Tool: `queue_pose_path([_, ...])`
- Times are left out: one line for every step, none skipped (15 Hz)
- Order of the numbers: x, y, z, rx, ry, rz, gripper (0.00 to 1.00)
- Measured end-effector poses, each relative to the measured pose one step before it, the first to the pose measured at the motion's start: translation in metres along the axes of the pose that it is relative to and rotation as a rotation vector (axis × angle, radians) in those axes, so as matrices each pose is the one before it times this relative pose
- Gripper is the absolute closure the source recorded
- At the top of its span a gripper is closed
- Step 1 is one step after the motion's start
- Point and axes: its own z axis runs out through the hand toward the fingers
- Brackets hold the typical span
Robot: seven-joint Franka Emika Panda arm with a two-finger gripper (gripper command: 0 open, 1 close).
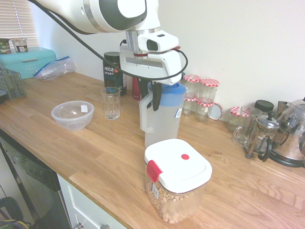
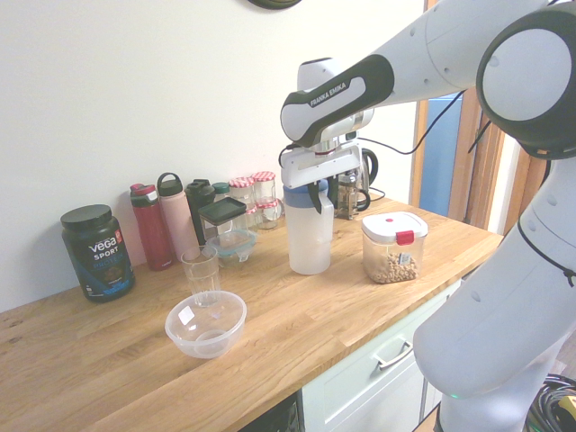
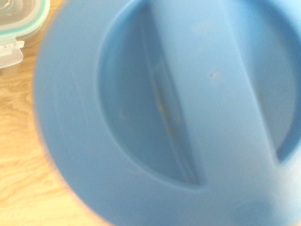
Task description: Pour me some water
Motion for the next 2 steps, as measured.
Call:
queue_pose_path([-0.00365, 0.00724, -0.01185, 0.00826, -0.01343, 0.00621, 0.00])
queue_pose_path([-0.00552, 0.00738, -0.01403, 0.01587, -0.01727, 0.00206, 0.00])
